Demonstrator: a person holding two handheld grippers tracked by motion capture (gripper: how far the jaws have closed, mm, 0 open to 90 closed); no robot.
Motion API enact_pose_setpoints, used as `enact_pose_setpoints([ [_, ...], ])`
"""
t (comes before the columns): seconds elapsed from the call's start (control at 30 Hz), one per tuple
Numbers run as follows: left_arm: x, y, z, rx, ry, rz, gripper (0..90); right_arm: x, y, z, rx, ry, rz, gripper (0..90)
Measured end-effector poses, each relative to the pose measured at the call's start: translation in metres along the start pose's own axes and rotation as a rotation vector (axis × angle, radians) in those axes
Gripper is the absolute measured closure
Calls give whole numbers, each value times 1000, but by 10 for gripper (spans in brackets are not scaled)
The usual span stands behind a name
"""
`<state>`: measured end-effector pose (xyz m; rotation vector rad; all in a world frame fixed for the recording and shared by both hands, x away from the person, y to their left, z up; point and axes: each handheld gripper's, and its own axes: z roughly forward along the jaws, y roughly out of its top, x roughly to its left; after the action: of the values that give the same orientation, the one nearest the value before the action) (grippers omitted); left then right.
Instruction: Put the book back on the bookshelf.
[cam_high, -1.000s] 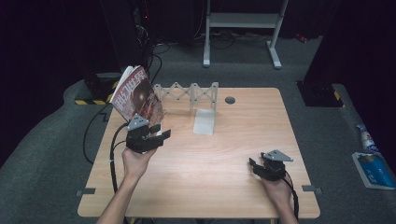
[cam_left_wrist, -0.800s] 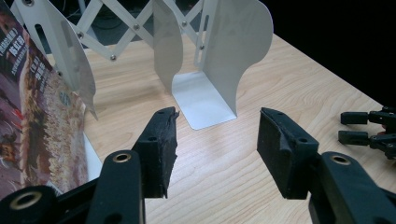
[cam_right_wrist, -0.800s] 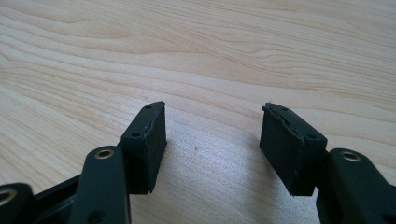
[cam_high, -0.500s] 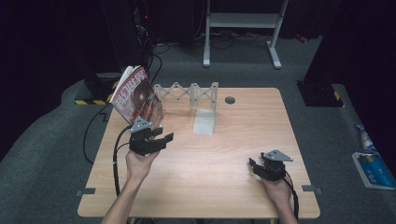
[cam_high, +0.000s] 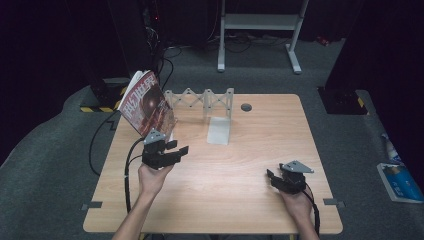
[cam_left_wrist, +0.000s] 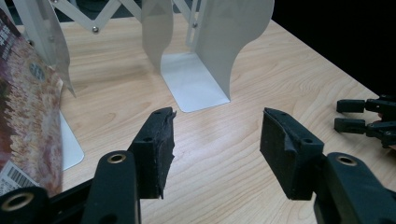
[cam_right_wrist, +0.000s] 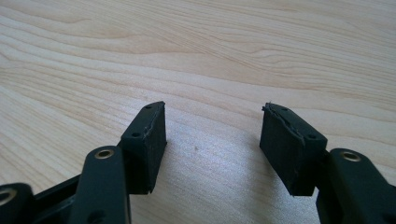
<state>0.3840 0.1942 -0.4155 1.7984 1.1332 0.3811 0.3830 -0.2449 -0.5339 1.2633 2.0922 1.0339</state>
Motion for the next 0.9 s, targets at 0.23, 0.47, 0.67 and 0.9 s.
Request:
enact_pose_setpoints([
  [0.23,1,-4,4,7,-5,-6,446,0,0,0,0,0,1,407],
  [0.47,0,-7,11,19,-6,-9,446,0,0,0,0,0,0,408],
  [0.67,-1,-11,17,33,-8,-13,446,0,0,0,0,0,1,408],
  [0.9,-1,-17,29,50,-11,-21,449,0,0,0,0,0,-1,408],
])
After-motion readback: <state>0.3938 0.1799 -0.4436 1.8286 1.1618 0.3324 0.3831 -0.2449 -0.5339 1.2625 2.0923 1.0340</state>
